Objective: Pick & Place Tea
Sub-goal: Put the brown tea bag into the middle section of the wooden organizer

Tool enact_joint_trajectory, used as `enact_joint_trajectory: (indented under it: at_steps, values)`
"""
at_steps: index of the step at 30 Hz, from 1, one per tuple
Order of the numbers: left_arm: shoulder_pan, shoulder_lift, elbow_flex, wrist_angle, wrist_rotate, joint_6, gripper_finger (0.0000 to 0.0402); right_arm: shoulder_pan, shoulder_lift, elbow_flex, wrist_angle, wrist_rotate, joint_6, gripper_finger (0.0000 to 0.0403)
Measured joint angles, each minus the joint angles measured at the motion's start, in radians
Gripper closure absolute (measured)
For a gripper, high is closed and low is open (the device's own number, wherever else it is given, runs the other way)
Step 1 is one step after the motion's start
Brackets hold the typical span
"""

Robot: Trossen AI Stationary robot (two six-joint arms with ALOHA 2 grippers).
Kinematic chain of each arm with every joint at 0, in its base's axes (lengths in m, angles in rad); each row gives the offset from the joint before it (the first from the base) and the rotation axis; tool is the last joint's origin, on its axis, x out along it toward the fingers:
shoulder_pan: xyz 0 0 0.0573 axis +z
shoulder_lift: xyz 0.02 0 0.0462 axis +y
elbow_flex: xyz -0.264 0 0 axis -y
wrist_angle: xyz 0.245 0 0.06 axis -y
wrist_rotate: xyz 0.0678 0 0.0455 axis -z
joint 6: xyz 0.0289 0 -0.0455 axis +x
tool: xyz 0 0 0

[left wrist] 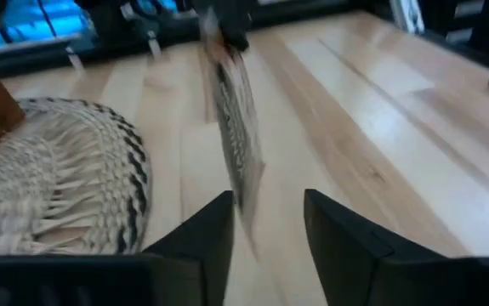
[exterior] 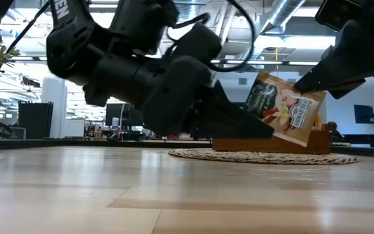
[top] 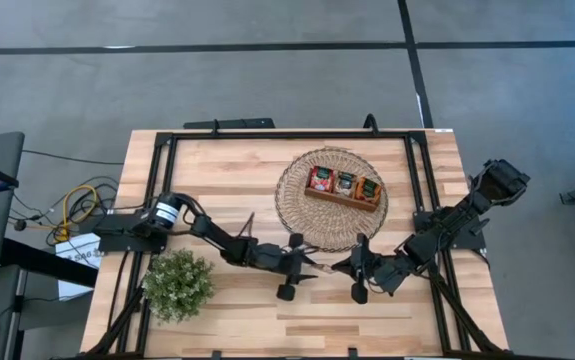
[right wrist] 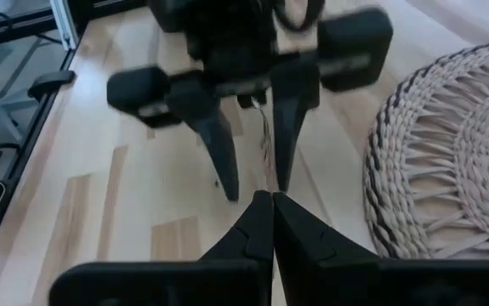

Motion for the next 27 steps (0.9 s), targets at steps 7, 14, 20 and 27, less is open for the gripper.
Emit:
enact_joint_trajectory:
  at_steps: [7,14,20,27]
  values:
    - [-0.017,-0.001,0.021,-0.04,-0.083,0.061,0.0364,0.0,0.0,0.0,0.007,0.0,-0.006,0.0403]
    - [-0.027,-0.013,0.021,-0.037,-0.143,0.086,0.04,0.0,0.0,0.0,-0.005,-0.005,-0.005,0.0403]
    - [-0.027,-0.026,0.021,-0.145,-0.168,0.086,0.0401,0.001,-0.016,0.0,-0.132,-0.048,0.081,0.0386]
    - [-0.012,-0.075,0.194,-0.684,-0.194,0.022,0.0401,-0.1,-0.025,0.06,-0.184,-0.238,0.04,0.0285]
